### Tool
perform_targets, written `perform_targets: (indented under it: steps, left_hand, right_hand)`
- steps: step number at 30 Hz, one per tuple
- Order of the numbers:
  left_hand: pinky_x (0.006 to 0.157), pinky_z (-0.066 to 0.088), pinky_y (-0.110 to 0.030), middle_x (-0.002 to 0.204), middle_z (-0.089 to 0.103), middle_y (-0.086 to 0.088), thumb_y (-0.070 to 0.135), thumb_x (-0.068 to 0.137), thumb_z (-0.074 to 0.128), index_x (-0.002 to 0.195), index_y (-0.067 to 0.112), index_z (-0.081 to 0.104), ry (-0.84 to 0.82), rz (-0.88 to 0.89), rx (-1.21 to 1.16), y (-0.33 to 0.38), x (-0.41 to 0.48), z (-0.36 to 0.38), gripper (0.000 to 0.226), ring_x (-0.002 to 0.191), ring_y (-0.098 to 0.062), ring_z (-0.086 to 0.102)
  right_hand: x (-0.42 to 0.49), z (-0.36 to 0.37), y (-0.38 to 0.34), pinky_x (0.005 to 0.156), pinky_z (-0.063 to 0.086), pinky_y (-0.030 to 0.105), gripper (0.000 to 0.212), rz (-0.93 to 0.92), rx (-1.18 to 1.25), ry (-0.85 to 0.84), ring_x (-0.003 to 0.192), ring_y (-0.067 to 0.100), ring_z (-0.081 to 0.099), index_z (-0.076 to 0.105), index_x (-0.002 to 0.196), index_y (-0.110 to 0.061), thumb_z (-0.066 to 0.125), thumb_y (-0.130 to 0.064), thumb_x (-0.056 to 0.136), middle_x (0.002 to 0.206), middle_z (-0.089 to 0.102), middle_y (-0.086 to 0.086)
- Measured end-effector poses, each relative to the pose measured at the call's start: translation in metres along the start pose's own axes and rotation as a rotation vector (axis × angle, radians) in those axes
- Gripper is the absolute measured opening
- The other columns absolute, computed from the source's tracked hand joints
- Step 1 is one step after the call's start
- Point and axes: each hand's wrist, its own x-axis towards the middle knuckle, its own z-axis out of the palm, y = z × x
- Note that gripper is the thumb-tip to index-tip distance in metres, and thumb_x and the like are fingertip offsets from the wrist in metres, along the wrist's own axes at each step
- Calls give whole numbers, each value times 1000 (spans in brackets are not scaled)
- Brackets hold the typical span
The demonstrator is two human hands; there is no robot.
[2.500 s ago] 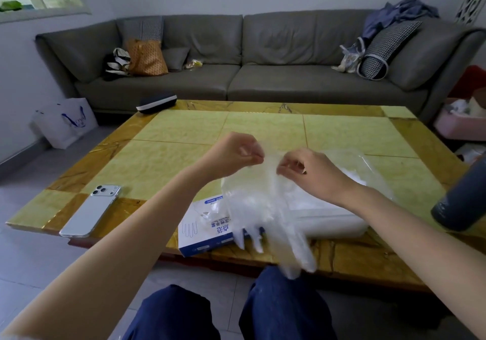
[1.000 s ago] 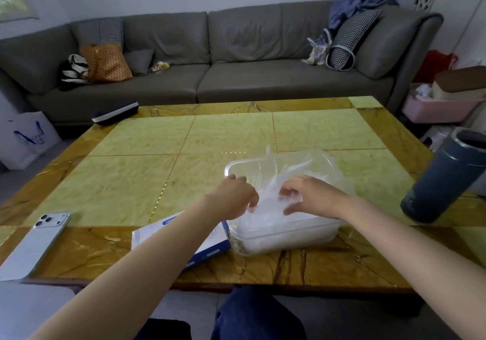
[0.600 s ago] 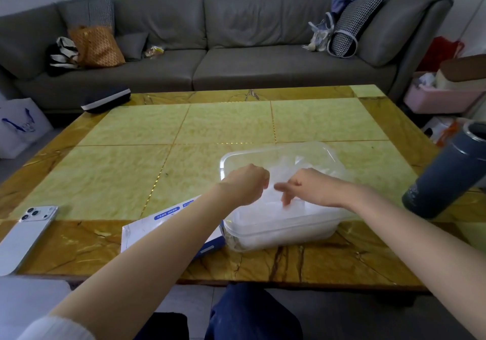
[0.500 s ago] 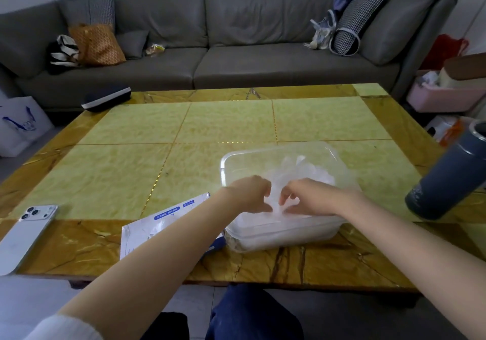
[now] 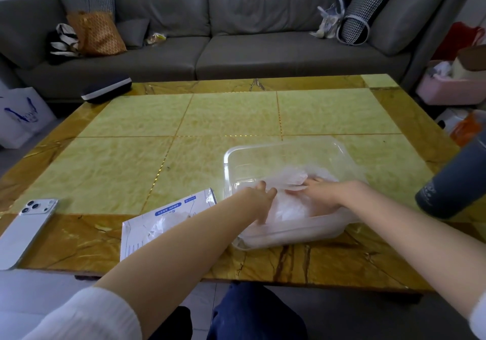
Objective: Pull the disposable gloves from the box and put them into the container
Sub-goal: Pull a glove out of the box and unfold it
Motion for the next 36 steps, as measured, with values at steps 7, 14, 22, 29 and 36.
perform_targets:
  steps: [7,14,22,29,36]
  left_hand:
    - [92,45,-37,140,39,-9,38,91,58,146,13,24,18,57,-15,-13,-11,-15,69,119,-28,51]
    - [102,31,-38,131,52,-4,35,97,45,135,17,41,497,56,-72,-32,-50,-25,42,121,-24,47]
    - [106,33,-35,133,48,3,16,95,43,130,23,44,729,-207,-434,-104,-106,47,35,120,-16,47]
    - [101,32,-38,137,40,-1,10,90,45,133,23,40,418,-338,-609,-142,-129,126,45,128,-23,37]
    - [105,35,-35,139,36,1,31,91,55,135,18,40,492,-227,-799,-143,-133,158,49,131,-18,25]
  right_hand:
    - [-31,-22,-6,107,36,32,67,18,237,50,131,21,42,34,144,-16,66,-29,87,145,41,2]
    - [-72,-51,-55,90,44,33,30,45,149,490,112,19,55,55,123,-22,51,-31,96,123,59,-3]
    - [-63,-46,-162,89,42,23,32,-372,277,903,118,13,48,52,127,-15,48,-10,96,128,51,-1]
    - [-13,-26,-238,94,40,34,41,-381,239,582,124,21,42,43,134,-13,51,-15,94,136,42,2]
    - [16,-6,-243,70,46,27,21,-256,360,712,83,21,59,58,97,-11,43,-25,99,92,64,5]
